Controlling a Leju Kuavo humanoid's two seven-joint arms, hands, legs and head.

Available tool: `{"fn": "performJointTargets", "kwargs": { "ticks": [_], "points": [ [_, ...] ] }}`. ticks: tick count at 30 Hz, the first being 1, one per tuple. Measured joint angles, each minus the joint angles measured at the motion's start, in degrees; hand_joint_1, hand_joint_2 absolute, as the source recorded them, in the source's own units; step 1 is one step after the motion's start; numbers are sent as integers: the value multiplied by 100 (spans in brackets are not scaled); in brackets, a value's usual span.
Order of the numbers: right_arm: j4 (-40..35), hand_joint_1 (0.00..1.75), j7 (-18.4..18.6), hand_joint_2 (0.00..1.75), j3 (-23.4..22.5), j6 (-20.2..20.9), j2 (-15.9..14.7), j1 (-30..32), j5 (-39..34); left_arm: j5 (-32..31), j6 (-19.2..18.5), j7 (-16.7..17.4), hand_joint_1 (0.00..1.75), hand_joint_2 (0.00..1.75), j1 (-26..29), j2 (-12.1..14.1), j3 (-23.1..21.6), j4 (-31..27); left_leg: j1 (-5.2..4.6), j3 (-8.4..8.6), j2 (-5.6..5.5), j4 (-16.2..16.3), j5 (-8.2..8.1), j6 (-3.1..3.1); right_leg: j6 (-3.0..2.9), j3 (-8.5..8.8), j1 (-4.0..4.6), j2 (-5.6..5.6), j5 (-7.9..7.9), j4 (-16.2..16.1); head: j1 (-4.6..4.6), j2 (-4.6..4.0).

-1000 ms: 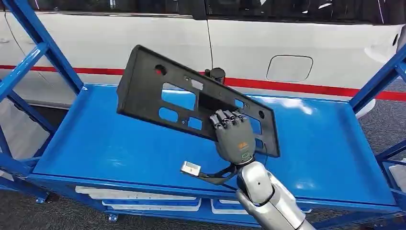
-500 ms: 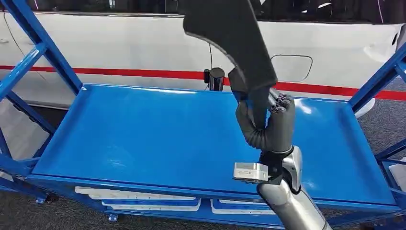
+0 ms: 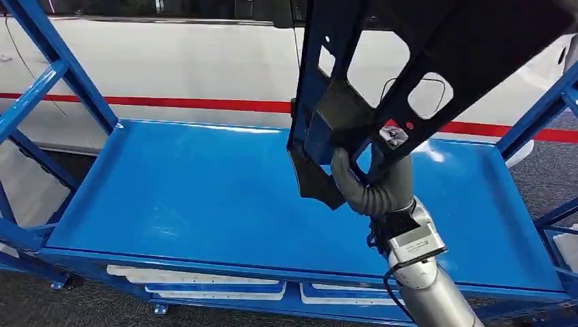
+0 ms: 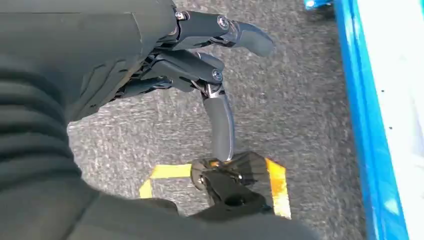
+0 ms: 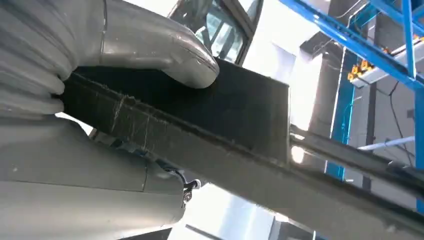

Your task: Take the parts from the cabinet and place them on the table.

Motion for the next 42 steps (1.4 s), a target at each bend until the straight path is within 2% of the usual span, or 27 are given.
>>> {"fn": "performJointTargets", "kwargs": {
  "ticks": [5, 19, 26, 31, 33, 34, 35, 36, 38, 39, 40, 41, 42],
  "points": [
    [-57, 175, 17, 175, 39, 92, -39, -22, -118, 61, 78, 99, 0, 175, 1, 15, 11, 0, 0, 0, 0, 0, 0, 0, 0, 0, 0, 0, 0, 0, 0, 0],
    [-228, 175, 46, 175, 35, 96, -136, -89, -212, 53, 4, -148, 0, 175, 1, 26, 11, 0, 0, 0, 0, 0, 0, 0, 0, -1, 0, 0, 0, 0, 2, 0],
    [-249, 175, 42, 175, 35, 118, -138, -83, -374, 53, -50, -150, 0, 175, 1, 31, 11, 0, -45, -4, -3, 10, -5, 10, 18, -2, -51, 0, 9, -5, 0, 0],
    [-249, 175, 42, 175, 0, 147, -138, -99, -468, 53, -50, -144, 0, 175, -4, 50, 11, 0, -108, -31, -4, 32, -12, 85, 62, -16, -110, 1, 32, -20, -2, 0],
    [-249, 175, 59, 175, -37, 186, -133, -138, -525, 53, -46, -133, 0, 175, -22, 59, 11, 0, -127, -37, -1, -8, 42, 162, 133, -8, -120, 5, 80, -67, -7, 0],
    [-247, 175, 79, 175, -50, 195, -136, -168, -538, 53, -46, -131, 0, 175, -42, 57, 11, 0, -31, -6, 27, -117, 120, 239, 131, -45, -145, -2, 44, -44, 0, 0],
    [-243, 175, 94, 175, -72, 199, -136, -205, -551, 53, -46, -131, 0, 175, -66, 54, 11, 0, -39, -2, 36, -158, 152, 258, 117, -122, -122, -12, -46, 73, 13, 0],
    [-234, 175, 107, 175, -78, 212, -136, -254, -562, 53, -46, -131, 0, 175, -83, 55, 11, 0, -34, -26, 45, -159, 172, 286, 85, -277, -111, -10, -217, 384, 26, 0],
    [-217, 175, 127, 175, -83, 225, -131, -289, -588, 53, -46, -131, 0, 175, -96, 52, 9, 0, -32, -77, 60, -159, 192, 284, 67, -712, -116, -11, -562, 1313, 37, 0],
    [-199, 175, 142, 175, -87, 228, -131, -288, -593, 53, -46, -131, 0, 175, -95, 52, 9, 0, -31, -98, 64, -158, 206, 273, 101, -869, -117, -12, -623, 1631, 44, 0],
    [-182, 175, 157, 175, -96, 230, -131, -289, -601, 53, -46, -126, 0, 175, -95, 52, 11, 0, -19, -113, 64, -158, 222, 249, 155, -880, -125, -12, -569, 1643, 41, 0],
    [-166, 175, 173, 175, -103, 232, -131, -297, -614, 53, -48, -118, 0, 175, -95, 50, 11, 0, 1, -130, 62, -156, 236, 226, 234, -753, -133, -14, -411, 1381, 39, 0],
    [-153, 175, 179, 175, -113, 232, -131, -310, -623, 53, -48, -115, 0, 175, -95, 48, 11, 0, 28, -140, 59, -153, 252, 197, 315, -529, -151, -16, -208, 937, 48, 0]
  ]
}}
